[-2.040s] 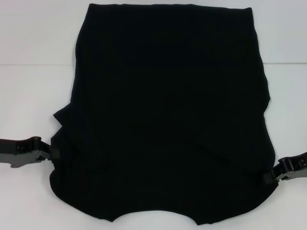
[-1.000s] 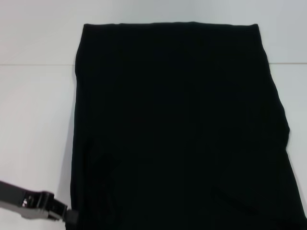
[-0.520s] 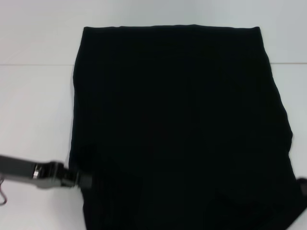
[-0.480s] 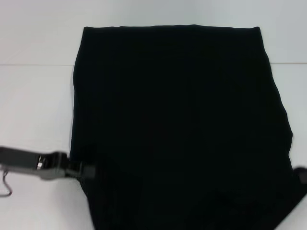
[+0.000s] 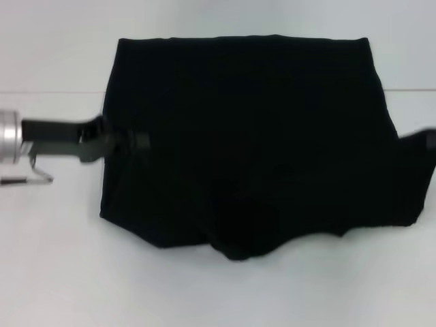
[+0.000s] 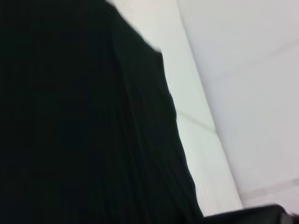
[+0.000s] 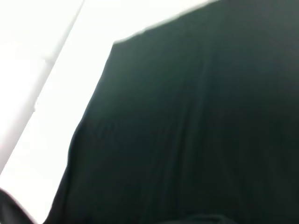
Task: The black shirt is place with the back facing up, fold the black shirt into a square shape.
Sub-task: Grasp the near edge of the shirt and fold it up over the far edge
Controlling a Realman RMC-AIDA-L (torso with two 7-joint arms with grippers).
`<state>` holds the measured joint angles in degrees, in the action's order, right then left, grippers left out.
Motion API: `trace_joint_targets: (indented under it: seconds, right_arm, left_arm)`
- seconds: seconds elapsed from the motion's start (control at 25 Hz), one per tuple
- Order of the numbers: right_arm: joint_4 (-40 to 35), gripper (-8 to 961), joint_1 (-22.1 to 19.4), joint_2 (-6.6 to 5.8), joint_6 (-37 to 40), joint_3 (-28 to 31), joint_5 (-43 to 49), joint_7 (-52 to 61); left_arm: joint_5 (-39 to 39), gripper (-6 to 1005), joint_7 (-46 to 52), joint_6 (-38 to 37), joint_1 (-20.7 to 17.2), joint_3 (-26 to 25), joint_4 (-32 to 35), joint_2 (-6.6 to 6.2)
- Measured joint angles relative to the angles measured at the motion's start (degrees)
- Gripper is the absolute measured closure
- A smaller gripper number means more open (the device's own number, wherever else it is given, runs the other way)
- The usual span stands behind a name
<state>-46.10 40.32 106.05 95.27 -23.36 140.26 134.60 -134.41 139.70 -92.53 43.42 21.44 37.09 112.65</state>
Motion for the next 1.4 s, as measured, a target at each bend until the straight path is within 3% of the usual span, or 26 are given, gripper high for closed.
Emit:
trace_joint_targets:
  seconds: [0.2, 0.4, 0.6, 0.72, 0.96, 1.12, 1.24, 1.4]
  right_arm:
    - [1.3, 877, 2.8, 0.78, -11.2, -1.4, -0.2, 0.3]
    - [6.8, 873, 4.9, 2.25, -27.3, -7.3, -0.1, 0.1]
    - [9.8, 869, 6.2, 4.52, -39.7, -12.7, -0.2, 0.0]
    - [9.8, 867, 6.5, 5.79, -43.3, -14.2, -0.3, 0.0]
    - [9.8, 862, 8.6, 6.27, -48.4, -14.5, -0.4, 0.0]
    - [11.5, 859, 9.7, 7.71, -55.5, -17.0, -0.6, -1.2]
    - [14.2, 857, 10.1, 9.19, -61.8, -19.4, -0.6, -3.9]
    - [17.5, 854, 10.9, 10.31, -68.1, -21.9, -0.6, -5.5]
  left_arm:
    - [0.4, 950, 0.5, 11.2, 4.1, 1.0, -3.3, -0.29]
    - [0.5, 948, 0.5, 24.5, 6.1, 4.1, -6.0, 1.25]
    - [0.5, 946, 0.5, 31.7, 6.5, 6.5, -6.6, 2.49]
    - [0.6, 945, 0.4, 33.9, 6.5, 6.6, -6.3, 2.74]
    - [1.4, 943, 0.3, 40.2, 7.6, 6.6, -5.0, 2.67]
    - [1.4, 942, -0.7, 43.9, 8.3, 7.5, -5.4, 2.93]
    - [1.4, 941, -0.9, 48.2, 8.5, 10.2, -6.1, 3.96]
    - [1.4, 940, -0.9, 53.9, 8.0, 13.5, -6.2, 5.66]
